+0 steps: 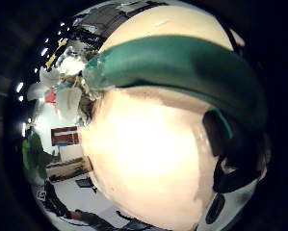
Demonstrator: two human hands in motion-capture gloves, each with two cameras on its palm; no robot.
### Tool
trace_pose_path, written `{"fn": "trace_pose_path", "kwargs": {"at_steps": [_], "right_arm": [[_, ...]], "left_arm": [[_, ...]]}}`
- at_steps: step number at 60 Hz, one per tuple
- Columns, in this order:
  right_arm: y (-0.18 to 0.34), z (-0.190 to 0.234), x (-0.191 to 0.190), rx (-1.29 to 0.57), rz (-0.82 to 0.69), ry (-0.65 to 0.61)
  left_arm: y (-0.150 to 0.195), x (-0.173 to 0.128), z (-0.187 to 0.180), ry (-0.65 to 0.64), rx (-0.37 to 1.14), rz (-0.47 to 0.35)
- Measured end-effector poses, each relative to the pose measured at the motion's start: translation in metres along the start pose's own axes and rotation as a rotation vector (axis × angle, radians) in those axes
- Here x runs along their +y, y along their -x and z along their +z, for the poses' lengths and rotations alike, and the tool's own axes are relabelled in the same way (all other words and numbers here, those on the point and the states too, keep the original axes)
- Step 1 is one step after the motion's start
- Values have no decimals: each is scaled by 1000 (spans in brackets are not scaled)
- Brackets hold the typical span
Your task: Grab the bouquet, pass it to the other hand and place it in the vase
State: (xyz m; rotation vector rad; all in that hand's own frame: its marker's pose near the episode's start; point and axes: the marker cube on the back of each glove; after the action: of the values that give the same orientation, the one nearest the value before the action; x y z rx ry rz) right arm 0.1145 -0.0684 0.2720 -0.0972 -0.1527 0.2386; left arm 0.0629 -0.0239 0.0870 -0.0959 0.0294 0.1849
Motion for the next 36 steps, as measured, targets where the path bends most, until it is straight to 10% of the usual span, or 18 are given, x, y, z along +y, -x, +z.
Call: {"fn": "trace_pose_path", "kwargs": {"at_steps": [24,36], "right_arm": [[-9,-90,-16,143,387,-734],[35,-146,6,-439,261,-760]], "left_arm": [[23,1,-34,-68,77,-58],[37,12,-75,-130,172,-88]]}}
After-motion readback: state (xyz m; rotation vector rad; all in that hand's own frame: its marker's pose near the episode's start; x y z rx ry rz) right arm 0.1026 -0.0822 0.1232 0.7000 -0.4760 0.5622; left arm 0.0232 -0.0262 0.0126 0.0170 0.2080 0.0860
